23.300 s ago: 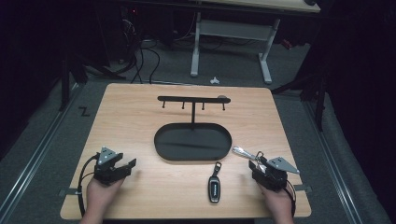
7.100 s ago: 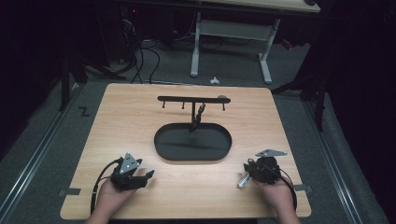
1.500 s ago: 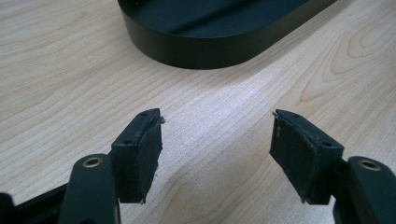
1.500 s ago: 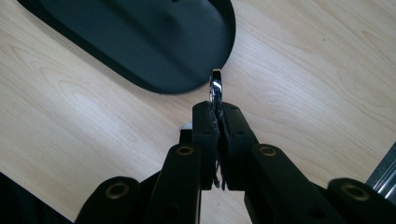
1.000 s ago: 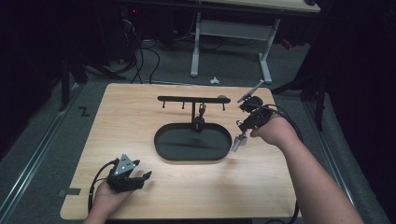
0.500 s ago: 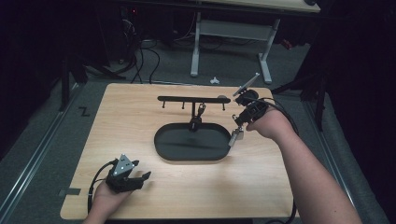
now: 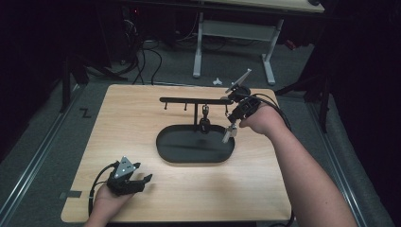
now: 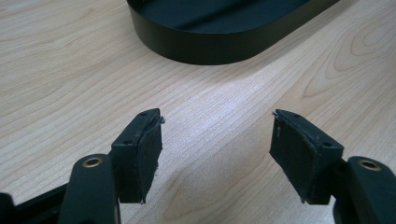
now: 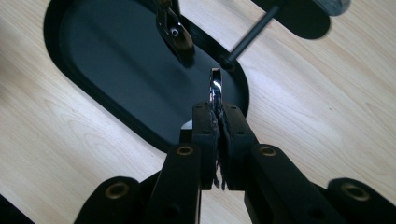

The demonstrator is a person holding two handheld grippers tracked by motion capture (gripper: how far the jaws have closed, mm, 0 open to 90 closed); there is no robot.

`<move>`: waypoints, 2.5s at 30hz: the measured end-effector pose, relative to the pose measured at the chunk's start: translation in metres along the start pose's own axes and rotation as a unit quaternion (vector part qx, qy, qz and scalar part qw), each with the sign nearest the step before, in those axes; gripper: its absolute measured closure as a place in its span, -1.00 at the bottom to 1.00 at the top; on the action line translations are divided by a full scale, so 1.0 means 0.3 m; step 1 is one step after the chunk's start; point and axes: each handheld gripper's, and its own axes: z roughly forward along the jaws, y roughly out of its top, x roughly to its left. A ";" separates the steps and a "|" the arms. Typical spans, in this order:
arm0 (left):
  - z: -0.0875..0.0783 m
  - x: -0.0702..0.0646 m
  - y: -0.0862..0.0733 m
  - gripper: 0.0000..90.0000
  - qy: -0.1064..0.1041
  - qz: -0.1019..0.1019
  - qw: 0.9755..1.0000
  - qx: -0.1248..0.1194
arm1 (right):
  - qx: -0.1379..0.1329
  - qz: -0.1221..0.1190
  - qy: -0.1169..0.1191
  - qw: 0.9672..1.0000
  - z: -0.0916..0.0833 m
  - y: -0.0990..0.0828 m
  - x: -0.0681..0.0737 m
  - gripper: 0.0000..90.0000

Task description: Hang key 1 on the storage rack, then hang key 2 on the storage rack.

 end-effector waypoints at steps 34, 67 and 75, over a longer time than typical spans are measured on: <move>-0.002 0.005 -0.007 -0.24 -0.004 -0.004 1.000 0.002 | -0.003 0.030 -0.001 1.000 0.050 0.012 -0.056 0.67; 0.014 -0.008 0.007 -0.24 -0.006 -0.003 1.000 -0.001 | -0.077 0.083 -0.053 0.992 0.233 -0.344 -0.071 -0.32; 0.024 -0.013 0.012 -0.24 -0.008 0.002 1.000 0.002 | -0.131 0.099 -0.046 0.985 0.280 -0.470 -0.034 -0.40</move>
